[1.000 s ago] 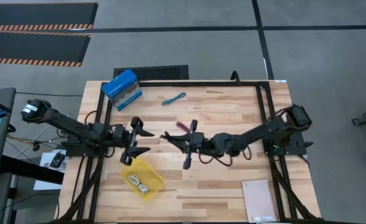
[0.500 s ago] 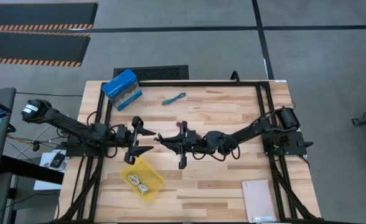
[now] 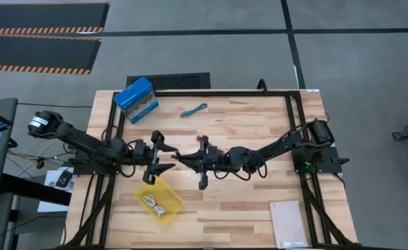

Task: Pick and place USB-C Cables
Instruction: Put the black charger cable into the yellow bin

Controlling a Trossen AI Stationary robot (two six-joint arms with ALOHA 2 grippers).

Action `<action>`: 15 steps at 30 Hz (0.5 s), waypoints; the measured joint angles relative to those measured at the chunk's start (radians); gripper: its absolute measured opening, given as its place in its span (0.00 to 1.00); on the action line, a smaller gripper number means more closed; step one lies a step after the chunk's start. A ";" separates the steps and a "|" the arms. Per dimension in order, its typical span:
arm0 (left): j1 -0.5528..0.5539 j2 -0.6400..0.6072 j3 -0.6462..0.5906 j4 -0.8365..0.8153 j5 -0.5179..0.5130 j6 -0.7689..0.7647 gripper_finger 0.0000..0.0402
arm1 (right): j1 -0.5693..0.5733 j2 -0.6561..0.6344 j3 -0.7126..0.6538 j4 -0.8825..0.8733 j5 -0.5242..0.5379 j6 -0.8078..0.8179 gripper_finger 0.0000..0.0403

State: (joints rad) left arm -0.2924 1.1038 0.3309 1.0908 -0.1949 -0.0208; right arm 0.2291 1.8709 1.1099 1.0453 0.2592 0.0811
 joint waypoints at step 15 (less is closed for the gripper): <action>0.002 0.037 0.027 0.034 0.005 0.033 0.62 | 0.006 0.000 0.000 -0.033 0.000 -0.002 0.08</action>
State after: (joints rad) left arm -0.2907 1.1407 0.3576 1.1249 -0.1903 0.0121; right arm 0.2352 1.8706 1.1099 1.0122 0.2592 0.0788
